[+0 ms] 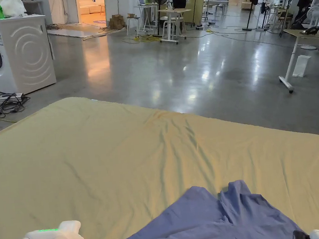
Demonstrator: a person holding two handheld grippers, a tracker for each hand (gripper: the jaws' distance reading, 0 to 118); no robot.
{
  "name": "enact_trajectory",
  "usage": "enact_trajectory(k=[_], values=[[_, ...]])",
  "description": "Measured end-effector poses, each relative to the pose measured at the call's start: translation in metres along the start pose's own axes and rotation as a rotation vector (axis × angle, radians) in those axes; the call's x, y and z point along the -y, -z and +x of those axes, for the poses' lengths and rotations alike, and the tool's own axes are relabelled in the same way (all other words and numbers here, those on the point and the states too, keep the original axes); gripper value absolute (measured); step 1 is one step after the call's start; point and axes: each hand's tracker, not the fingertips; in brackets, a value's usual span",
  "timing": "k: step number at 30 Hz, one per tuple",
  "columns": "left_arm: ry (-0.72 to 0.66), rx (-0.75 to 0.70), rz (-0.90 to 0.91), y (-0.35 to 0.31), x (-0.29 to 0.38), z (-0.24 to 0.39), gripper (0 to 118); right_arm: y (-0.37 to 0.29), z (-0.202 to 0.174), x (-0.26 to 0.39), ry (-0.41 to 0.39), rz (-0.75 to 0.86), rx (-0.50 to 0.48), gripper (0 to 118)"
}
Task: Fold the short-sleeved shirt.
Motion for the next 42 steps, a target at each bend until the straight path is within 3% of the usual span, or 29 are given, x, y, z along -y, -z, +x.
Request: enact_trajectory(k=[3, 5, 8, 11, 17, 23, 26, 31, 34, 36, 38, 40, 41, 42], values=[[0.045, -0.063, 0.026, 0.006, 0.007, 0.012, 49, 0.009, 0.003, 0.004, 0.001, -0.024, 0.007, 0], [0.079, -0.103, 0.028, 0.007, 0.008, 0.023, 39, 0.017, 0.005, 0.006, 0.001, -0.039, 0.011, 0], [0.148, -0.116, 0.026, 0.004, 0.009, 0.037, 35, 0.033, 0.008, 0.008, 0.015, -0.069, 0.01, 0], [0.155, -0.105, 0.026, 0.007, 0.008, 0.038, 6, 0.057, 0.013, 0.002, 0.018, -0.091, 0.012, 0], [0.052, -0.001, 0.073, -0.008, 0.011, 0.015, 4, 0.143, 0.037, -0.028, -0.087, -0.195, 0.002, 2], [0.044, 0.0, 0.137, -0.029, 0.018, 0.019, 4, 0.255, 0.058, -0.05, -0.135, -0.424, -0.105, 67], [0.047, -0.01, 0.15, -0.034, 0.019, 0.022, 4, 0.3, 0.061, -0.047, -0.16, -0.533, -0.125, 67], [0.07, -0.037, 0.15, -0.032, 0.015, 0.027, 4, 0.353, 0.065, -0.023, -0.112, -0.69, -0.137, 67], [0.093, -0.058, 0.14, -0.031, 0.013, 0.03, 4, 0.365, 0.062, -0.007, -0.114, -0.742, -0.148, 64], [0.093, -0.059, 0.142, -0.03, 0.012, 0.031, 4, 0.359, 0.058, -0.007, -0.079, -0.695, -0.107, 56], [0.094, -0.07, 0.144, -0.03, 0.012, 0.033, 4, 0.355, 0.053, -0.006, -0.071, -0.695, -0.135, 53], [0.099, -0.077, 0.146, -0.029, 0.013, 0.036, 4, 0.352, 0.046, -0.005, -0.067, -0.675, -0.157, 26], [0.102, -0.082, 0.149, -0.029, 0.014, 0.037, 4, 0.353, 0.042, -0.004, -0.065, -0.677, -0.156, 4], [0.104, -0.088, 0.151, -0.029, 0.016, 0.038, 4, 0.353, 0.041, -0.001, -0.079, -0.674, -0.134, 4]])
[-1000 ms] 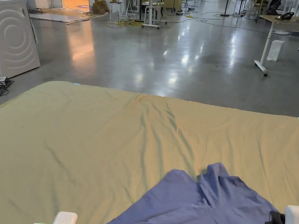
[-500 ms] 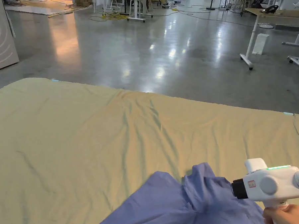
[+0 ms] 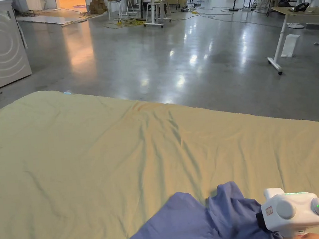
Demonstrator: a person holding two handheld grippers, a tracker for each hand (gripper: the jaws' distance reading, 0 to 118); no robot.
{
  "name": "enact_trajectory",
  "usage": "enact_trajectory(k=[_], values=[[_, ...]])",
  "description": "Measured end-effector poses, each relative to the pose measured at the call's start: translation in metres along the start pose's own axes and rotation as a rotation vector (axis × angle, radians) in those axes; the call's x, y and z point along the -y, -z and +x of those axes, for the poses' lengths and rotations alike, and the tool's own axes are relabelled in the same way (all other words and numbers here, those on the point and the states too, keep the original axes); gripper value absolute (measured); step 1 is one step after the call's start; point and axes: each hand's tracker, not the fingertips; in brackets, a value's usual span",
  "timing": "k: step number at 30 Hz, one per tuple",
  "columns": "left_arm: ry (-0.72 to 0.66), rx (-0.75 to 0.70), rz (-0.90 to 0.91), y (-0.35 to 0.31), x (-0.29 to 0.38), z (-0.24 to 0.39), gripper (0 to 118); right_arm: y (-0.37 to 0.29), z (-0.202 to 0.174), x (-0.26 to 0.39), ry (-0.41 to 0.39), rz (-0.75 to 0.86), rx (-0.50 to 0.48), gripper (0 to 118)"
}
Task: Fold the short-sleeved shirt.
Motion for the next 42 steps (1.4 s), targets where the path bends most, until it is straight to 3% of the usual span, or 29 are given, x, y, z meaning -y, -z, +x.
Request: enact_trajectory(k=[2, 5, 8, 16, 26, 31, 42], values=[[0.002, 0.0, -0.006, 0.003, 0.003, 0.001, 4, -0.004, 0.0, 0.001, -0.011, 0.012, 0.004, 3], [-0.014, 0.003, 0.001, 0.002, 0.004, 0.001, 4, -0.02, 0.005, 0.01, 0.064, 0.106, -0.005, 2], [-0.017, 0.007, 0.02, -0.004, 0.002, 0.001, 4, -0.047, 0.006, 0.02, 0.076, 0.206, -0.006, 1], [-0.029, 0.05, 0.143, -0.043, -0.021, 0.006, 4, -0.16, 0.015, 0.047, 0.122, 0.422, -0.062, 1], [0.006, 0.15, 0.372, -0.118, -0.094, 0.031, 4, -0.323, 0.05, 0.068, 0.119, 0.699, 0.064, 1], [0.049, 0.197, 0.474, -0.168, -0.152, 0.054, 4, -0.4, 0.078, 0.076, 0.166, 0.827, 0.126, 1], [0.126, 0.217, 0.647, -0.273, -0.255, 0.099, 4, -0.506, 0.114, 0.065, 0.222, 0.97, 0.243, 1]])
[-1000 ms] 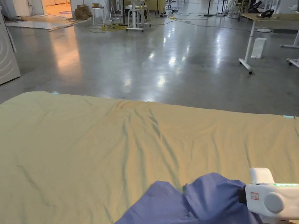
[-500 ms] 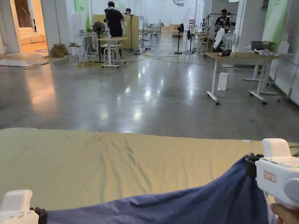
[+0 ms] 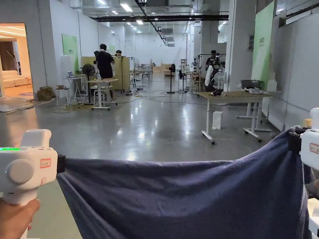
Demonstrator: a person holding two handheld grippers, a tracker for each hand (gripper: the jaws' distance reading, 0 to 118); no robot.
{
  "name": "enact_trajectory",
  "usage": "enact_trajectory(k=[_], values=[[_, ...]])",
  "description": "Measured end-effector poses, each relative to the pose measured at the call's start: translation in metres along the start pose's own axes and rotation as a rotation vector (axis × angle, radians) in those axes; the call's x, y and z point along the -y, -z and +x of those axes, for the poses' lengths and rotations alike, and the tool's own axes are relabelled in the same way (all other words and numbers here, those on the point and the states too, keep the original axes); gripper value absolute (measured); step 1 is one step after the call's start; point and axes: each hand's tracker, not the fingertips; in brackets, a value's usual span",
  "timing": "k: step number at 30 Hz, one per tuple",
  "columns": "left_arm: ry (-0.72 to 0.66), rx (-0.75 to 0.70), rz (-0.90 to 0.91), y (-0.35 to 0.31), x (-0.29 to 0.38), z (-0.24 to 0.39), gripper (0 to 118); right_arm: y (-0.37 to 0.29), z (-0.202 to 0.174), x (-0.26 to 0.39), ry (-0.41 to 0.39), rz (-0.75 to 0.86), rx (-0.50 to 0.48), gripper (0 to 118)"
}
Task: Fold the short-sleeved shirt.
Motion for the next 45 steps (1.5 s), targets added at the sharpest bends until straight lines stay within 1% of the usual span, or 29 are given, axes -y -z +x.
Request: enact_trajectory(k=[5, 9, 13, 16, 22, 26, 34, 36, 41, 44, 45], values=[[0.007, -0.007, 0.027, 0.007, -0.037, 0.0, 4, 0.01, 0.001, -0.025, -0.001, 0.03, 0.026, 1], [-0.016, -0.014, 0.024, 0.02, -0.056, -0.011, 4, 0.027, -0.009, -0.037, -0.015, 0.027, 0.034, 1], [-0.01, -0.04, 0.013, 0.045, -0.068, -0.021, 4, 0.054, -0.027, -0.045, -0.065, 0.033, 0.05, 1], [0.005, -0.053, 0.008, 0.064, -0.077, -0.025, 4, 0.078, -0.039, -0.053, -0.065, 0.031, 0.049, 1], [-0.013, -0.073, 0.009, 0.106, -0.103, -0.03, 4, 0.126, -0.056, -0.068, -0.069, 0.041, 0.067, 1], [0.011, -0.09, 0.037, 0.129, -0.127, -0.027, 4, 0.147, -0.058, -0.08, -0.068, 0.056, 0.088, 1], [0.035, -0.104, 0.099, 0.136, -0.156, -0.021, 4, 0.161, -0.056, -0.097, -0.064, 0.101, 0.107, 1], [0.04, -0.1, 0.101, 0.131, -0.153, -0.019, 4, 0.16, -0.055, -0.096, -0.07, 0.109, 0.11, 1], [0.031, -0.085, 0.099, 0.117, -0.121, -0.017, 4, 0.146, -0.053, -0.068, -0.049, 0.103, 0.096, 1], [0.037, -0.061, 0.072, 0.105, -0.089, -0.016, 4, 0.132, -0.051, -0.042, -0.061, 0.083, 0.092, 1], [0.044, -0.069, 0.081, 0.097, -0.068, -0.015, 4, 0.122, -0.05, -0.028, -0.065, 0.073, 0.085, 1]])
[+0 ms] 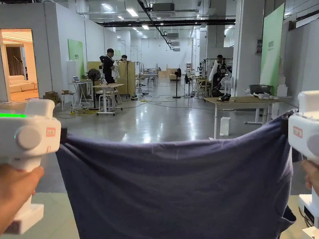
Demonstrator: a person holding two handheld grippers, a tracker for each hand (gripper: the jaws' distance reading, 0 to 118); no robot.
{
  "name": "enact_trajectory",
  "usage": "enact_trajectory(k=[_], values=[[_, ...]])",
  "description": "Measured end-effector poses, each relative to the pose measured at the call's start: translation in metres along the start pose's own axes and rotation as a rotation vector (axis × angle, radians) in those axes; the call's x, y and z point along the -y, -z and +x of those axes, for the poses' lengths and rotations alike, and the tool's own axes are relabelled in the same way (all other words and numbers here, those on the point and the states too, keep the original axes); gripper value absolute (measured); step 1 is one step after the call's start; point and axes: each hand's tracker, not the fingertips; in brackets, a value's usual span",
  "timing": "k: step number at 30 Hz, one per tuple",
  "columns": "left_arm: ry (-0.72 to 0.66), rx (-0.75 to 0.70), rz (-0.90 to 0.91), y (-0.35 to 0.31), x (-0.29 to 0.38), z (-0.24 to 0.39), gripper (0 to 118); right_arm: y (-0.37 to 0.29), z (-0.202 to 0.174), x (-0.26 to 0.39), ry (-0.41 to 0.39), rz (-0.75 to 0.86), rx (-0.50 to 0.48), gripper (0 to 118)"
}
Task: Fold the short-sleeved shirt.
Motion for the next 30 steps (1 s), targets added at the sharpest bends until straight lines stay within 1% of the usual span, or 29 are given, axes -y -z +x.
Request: enact_trajectory(k=[1, 3, 5, 6, 9, 10, 12, 14, 17, 20, 25, 27, 29, 30], values=[[0.03, 0.002, -0.02, -0.005, 0.01, 0.0, 4, -0.006, 0.003, 0.013, -0.002, -0.011, -0.003, 1], [0.043, 0.003, -0.04, -0.02, 0.042, 0.0, 4, -0.027, 0.007, 0.036, 0.0, -0.025, -0.012, 1], [0.039, 0.01, -0.046, -0.037, 0.071, -0.003, 4, -0.047, 0.01, 0.06, -0.033, -0.034, -0.014, 1], [0.043, 0.028, -0.075, -0.044, 0.084, -0.005, 4, -0.058, 0.012, 0.072, -0.036, -0.037, -0.013, 1], [-0.002, 0.049, -0.093, -0.073, 0.123, -0.01, 4, -0.099, 0.017, 0.107, -0.046, -0.057, -0.021, 1], [-0.036, 0.036, -0.095, -0.085, 0.141, -0.013, 4, -0.115, 0.02, 0.119, -0.042, -0.08, -0.032, 1], [-0.038, 0.062, -0.124, -0.103, 0.164, -0.015, 4, -0.139, 0.026, 0.139, -0.031, -0.11, -0.026, 1], [-0.051, 0.056, -0.143, -0.126, 0.19, -0.018, 4, -0.169, 0.029, 0.16, -0.017, -0.124, -0.021, 1], [-0.057, 0.061, -0.182, -0.157, 0.229, -0.019, 4, -0.209, 0.034, 0.194, -0.023, -0.169, -0.019, 1], [-0.066, 0.055, -0.23, -0.175, 0.278, -0.027, 4, -0.245, 0.037, 0.229, -0.034, -0.224, -0.021, 1], [-0.064, 0.041, -0.343, -0.205, 0.348, -0.03, 4, -0.294, 0.031, 0.282, -0.078, -0.331, -0.03, 1], [-0.065, 0.031, -0.398, -0.215, 0.372, -0.029, 4, -0.306, 0.029, 0.3, -0.085, -0.379, -0.035, 1], [-0.084, 0.035, -0.452, -0.216, 0.394, -0.033, 4, -0.315, 0.026, 0.316, -0.096, -0.425, -0.018, 1], [-0.079, 0.035, -0.481, -0.218, 0.405, -0.031, 4, -0.318, 0.025, 0.325, -0.096, -0.475, -0.027, 1]])
